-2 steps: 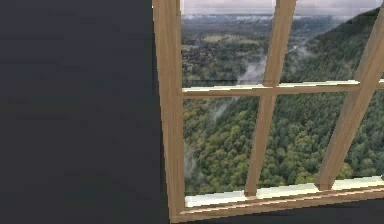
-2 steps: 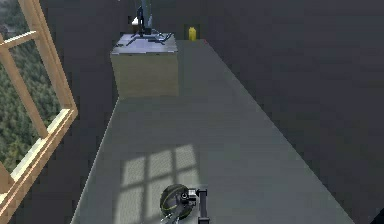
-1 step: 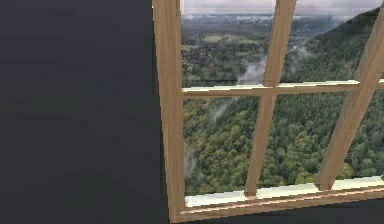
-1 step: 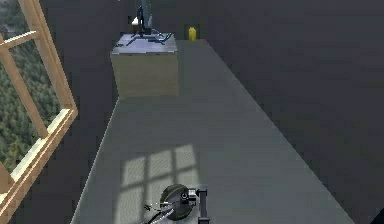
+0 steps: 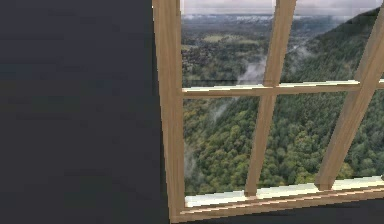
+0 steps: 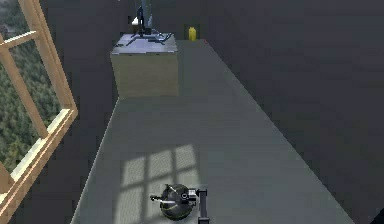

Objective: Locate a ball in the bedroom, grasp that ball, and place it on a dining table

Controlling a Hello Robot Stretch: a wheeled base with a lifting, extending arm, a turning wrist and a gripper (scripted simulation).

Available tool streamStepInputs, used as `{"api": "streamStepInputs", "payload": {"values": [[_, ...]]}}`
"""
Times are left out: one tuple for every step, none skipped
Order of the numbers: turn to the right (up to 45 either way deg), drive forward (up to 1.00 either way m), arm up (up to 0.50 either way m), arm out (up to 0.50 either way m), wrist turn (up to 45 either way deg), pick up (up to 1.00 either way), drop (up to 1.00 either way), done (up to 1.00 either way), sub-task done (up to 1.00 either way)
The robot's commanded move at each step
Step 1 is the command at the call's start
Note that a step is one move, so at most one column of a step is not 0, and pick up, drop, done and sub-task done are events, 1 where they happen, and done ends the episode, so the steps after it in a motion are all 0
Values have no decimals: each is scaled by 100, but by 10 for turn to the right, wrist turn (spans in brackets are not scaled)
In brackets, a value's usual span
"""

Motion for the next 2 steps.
{"api": "streamStepInputs", "payload": {"values": [[0, 0, 0, 0, 210, 0, 0, 0, 0], [0, 0, -30, 0, 0, 0, 0, 0, 0]]}}
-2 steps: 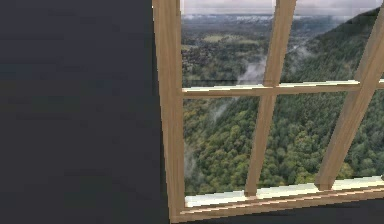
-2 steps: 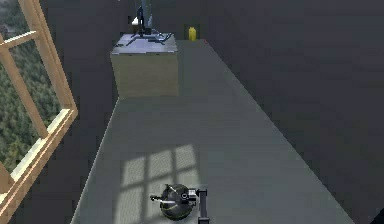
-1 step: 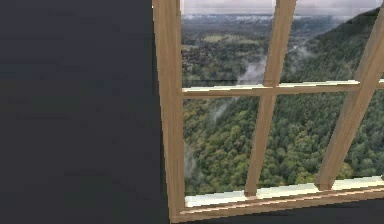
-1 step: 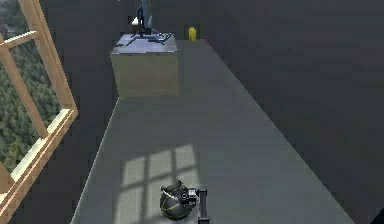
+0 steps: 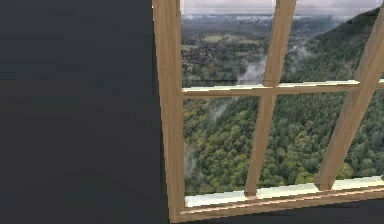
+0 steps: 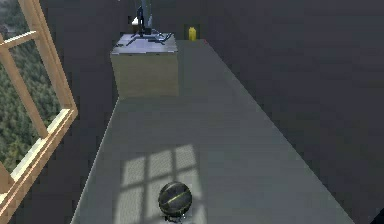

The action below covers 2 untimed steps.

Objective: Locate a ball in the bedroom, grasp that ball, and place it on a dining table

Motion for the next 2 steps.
{"api": "streamStepInputs", "payload": {"values": [[0, 0, 0, 0, 0, 100, 0, 0, 0], [0, 0, 10, 0, 0, 0, 0, 0, 0]]}}
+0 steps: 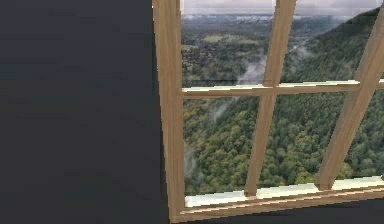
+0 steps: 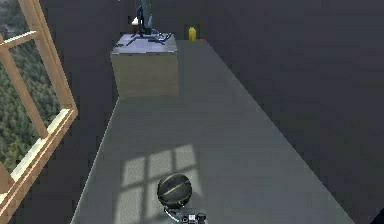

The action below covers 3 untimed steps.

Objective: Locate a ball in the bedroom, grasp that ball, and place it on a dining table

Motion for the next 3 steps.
{"api": "streamStepInputs", "payload": {"values": [[0, 0, 50, 0, 0, 0, 0, 0, 0], [0, 0, 38, 0, 0, 0, 0, 0, 0], [0, 0, 0, 0, -450, 0, 0, 0, 0]]}}
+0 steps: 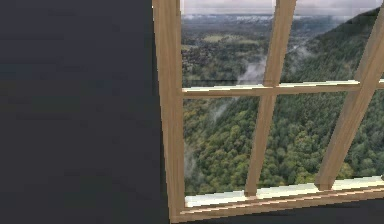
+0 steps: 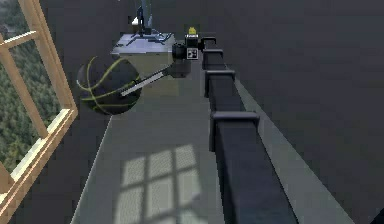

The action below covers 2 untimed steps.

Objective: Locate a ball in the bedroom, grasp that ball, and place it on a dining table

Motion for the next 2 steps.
{"api": "streamStepInputs", "payload": {"values": [[0, 0, 0, 0, -450, 0, 0, 0, 0], [0, 0, 0, 0, -150, 0, 0, 0, 0]]}}
